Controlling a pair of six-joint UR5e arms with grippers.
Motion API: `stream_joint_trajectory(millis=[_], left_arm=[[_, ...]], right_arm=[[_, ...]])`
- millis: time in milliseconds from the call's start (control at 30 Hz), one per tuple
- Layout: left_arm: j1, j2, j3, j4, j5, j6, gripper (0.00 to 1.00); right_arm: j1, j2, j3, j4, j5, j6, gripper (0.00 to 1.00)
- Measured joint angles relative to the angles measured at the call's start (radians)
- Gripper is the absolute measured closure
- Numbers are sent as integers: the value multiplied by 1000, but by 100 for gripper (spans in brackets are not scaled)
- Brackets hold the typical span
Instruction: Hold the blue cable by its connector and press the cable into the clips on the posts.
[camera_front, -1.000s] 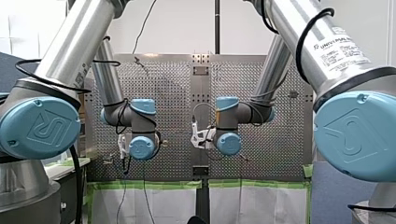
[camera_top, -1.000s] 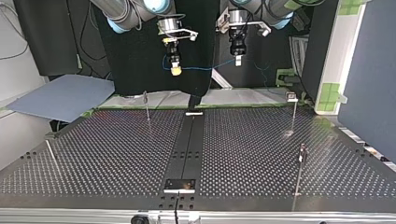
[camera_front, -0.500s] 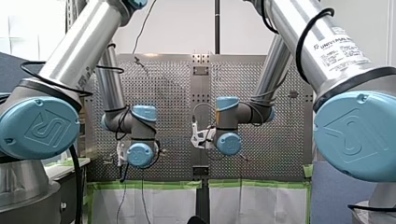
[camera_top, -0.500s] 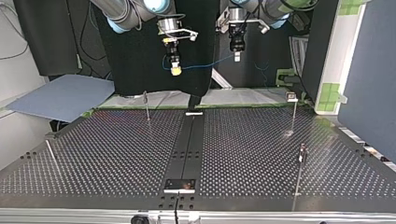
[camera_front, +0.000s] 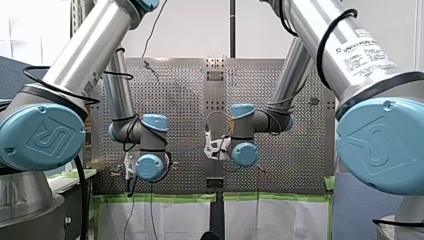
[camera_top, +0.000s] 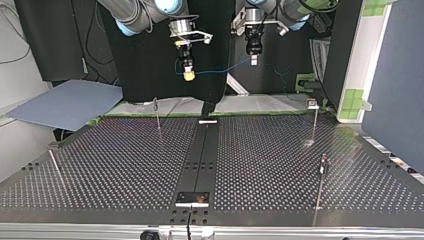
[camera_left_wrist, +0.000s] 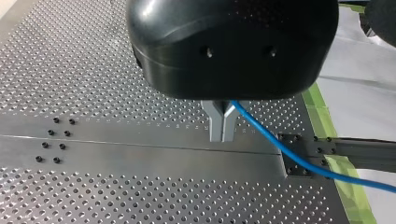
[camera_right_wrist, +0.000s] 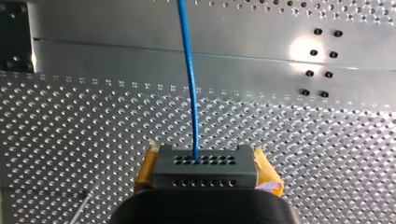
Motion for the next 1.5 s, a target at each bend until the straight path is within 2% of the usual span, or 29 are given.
stream_joint_trajectory(millis=[133,233,433,633,767,900,1100,1333,1500], left_arm=[[0,0,0,0,0,0,98],[0,0,0,0,0,0,98],[0,0,0,0,0,0,98],[0,0,0,0,0,0,98],[-1,-1,-1,1,1,1,98],[-15,-3,-17,17,17,-2,98],[-21,37,-64,52,41,-45,98],[-9,97,-81,8,-7,-104,98],[-1,141,-81,-35,-19,-133,98]], right_arm=[[31,31,-31,31,31,3,100],[46,57,-46,58,57,4,100],[51,117,-53,95,116,4,100],[52,173,-53,99,173,4,100],[52,201,-53,100,195,4,100],[47,199,-43,91,197,15,100],[52,157,-27,113,197,59,100],[39,100,-30,163,147,114,100],[32,58,-44,205,105,132,100]])
